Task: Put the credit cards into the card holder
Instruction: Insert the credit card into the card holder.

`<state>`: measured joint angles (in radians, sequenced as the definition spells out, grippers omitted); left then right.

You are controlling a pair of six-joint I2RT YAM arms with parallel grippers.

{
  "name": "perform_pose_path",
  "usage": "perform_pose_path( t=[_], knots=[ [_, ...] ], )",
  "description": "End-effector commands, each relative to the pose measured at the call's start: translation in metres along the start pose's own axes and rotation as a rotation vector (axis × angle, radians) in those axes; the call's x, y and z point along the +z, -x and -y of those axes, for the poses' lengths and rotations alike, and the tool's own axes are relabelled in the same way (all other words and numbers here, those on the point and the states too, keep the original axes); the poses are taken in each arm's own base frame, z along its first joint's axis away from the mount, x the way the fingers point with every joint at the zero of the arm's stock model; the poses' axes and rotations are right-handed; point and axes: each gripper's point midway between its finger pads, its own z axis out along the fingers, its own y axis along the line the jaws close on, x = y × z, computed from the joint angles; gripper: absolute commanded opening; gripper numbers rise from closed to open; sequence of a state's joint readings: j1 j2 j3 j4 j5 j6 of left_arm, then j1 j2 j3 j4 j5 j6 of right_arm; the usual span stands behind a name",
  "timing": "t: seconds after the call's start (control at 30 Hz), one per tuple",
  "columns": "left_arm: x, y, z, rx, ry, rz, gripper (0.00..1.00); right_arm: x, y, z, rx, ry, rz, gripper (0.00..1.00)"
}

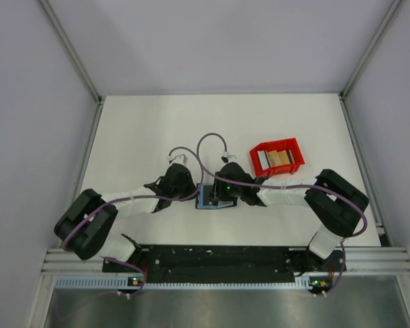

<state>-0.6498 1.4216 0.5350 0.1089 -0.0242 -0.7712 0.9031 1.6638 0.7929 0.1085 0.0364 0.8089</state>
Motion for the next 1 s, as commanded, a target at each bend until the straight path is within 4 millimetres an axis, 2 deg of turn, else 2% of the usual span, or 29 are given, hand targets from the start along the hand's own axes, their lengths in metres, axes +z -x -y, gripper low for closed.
perform_pose_path(
  t=[0.0,0.2,0.37,0.5,0.63,0.77,0.8,0.83,0.87,0.97],
  knots=[
    [-0.005,-0.005,0.004,0.005,-0.024,-0.013,0.0,-0.009,0.013,-0.036,-0.067,0.036,0.034,0.37],
    [-0.008,-0.005,0.014,-0.003,-0.072,-0.022,0.0,0.002,0.005,-0.054,-0.078,0.105,-0.009,0.37],
    [-0.012,-0.004,0.019,-0.01,-0.099,-0.014,0.0,0.012,-0.004,-0.059,-0.067,0.12,-0.055,0.37],
    [-0.014,-0.004,0.016,-0.006,-0.088,-0.009,0.0,0.012,-0.003,-0.063,-0.076,0.144,-0.042,0.36],
    [-0.015,-0.003,0.018,-0.01,-0.099,-0.003,0.0,0.012,-0.01,-0.078,-0.09,0.233,-0.079,0.36],
    [-0.016,-0.003,0.015,-0.017,-0.085,0.002,0.0,0.009,-0.011,-0.08,-0.057,0.235,-0.091,0.29],
    [-0.016,-0.002,0.014,-0.018,-0.076,0.006,0.0,0.008,-0.012,-0.077,-0.046,0.217,-0.095,0.23],
    [-0.017,-0.002,0.011,-0.021,-0.065,0.009,0.0,0.007,-0.008,-0.074,-0.025,0.188,-0.089,0.14],
    [-0.018,-0.003,0.011,-0.02,-0.063,0.006,0.0,0.006,-0.007,-0.074,-0.015,0.187,-0.088,0.13],
    [-0.018,0.0,0.006,-0.022,-0.037,0.024,0.0,0.0,-0.005,-0.084,0.019,0.236,-0.098,0.23]
  ],
)
